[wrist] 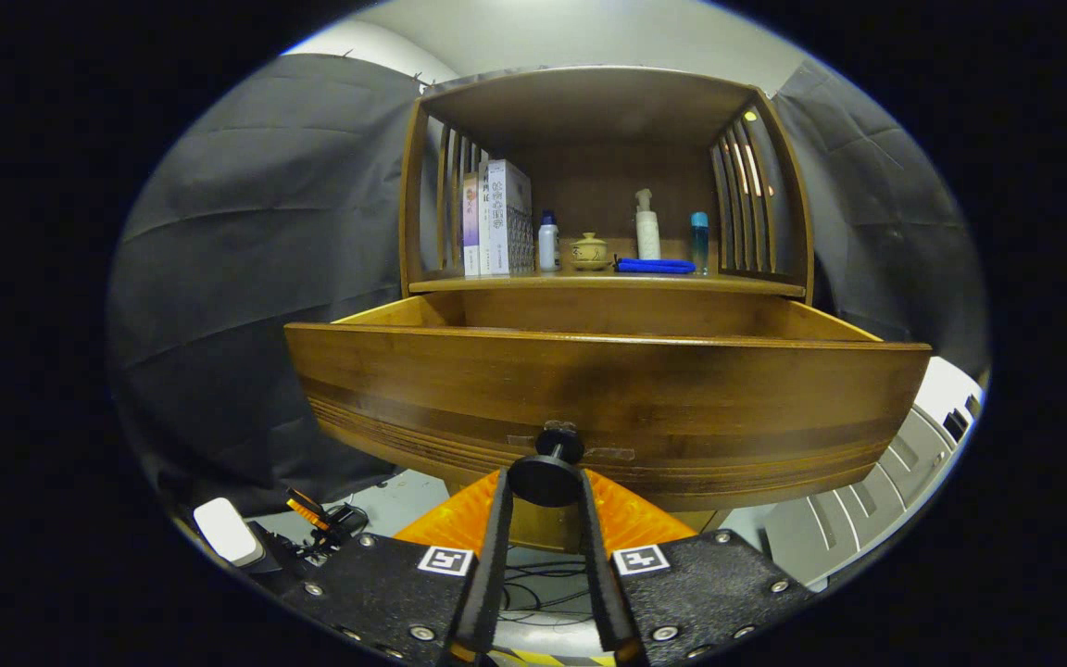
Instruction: Pull open the drawer, take out the items inside it, and place them on the countertop above the cabinet.
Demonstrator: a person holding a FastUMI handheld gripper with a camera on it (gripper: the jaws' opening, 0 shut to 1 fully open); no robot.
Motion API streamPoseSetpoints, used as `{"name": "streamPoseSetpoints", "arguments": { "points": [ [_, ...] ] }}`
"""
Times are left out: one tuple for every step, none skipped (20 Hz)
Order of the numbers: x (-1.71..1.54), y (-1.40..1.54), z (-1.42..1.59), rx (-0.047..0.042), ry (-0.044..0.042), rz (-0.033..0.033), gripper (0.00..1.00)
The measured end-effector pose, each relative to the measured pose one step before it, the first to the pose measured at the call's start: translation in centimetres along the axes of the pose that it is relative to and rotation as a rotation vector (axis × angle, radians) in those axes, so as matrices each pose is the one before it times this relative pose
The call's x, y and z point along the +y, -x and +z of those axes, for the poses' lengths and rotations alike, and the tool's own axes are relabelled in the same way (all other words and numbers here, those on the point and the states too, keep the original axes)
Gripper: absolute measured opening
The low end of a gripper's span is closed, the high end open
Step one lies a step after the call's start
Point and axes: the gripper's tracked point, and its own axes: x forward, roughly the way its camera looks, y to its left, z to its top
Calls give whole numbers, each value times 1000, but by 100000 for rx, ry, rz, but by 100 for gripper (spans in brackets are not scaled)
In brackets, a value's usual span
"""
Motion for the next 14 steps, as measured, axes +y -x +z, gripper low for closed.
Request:
{"name": "streamPoseSetpoints", "arguments": {
  "points": [
    [116, 321, 781, -1663, 372, 782, 45],
    [439, 213, 865, -2602, 1577, 1767, 51],
    [292, 299, 1036, -2609, 1668, 1896, 58],
    [153, 134, 875, -2434, 575, 1107, 66],
    [58, 357, 1033, -2179, -999, 1023, 73],
    [515, 308, 1051, -1701, -1933, 2409, 80],
    [587, 121, 891, -697, -1196, 2684, 87],
    [380, -33, 1283, -842, 88, 2820, 94],
    [-56, -46, 1028, -739, 730, 1078, 94],
    [-402, -200, 1366, -1441, 956, 110, 94],
    [-391, -307, 1188, -1253, 184, -374, 94],
    [-90, -530, 793, -365, -363, 17, 94],
    [-338, -643, 634, 443, -685, -590, 94],
    [-371, -736, 446, 1365, -762, -204, 94]
  ]
}}
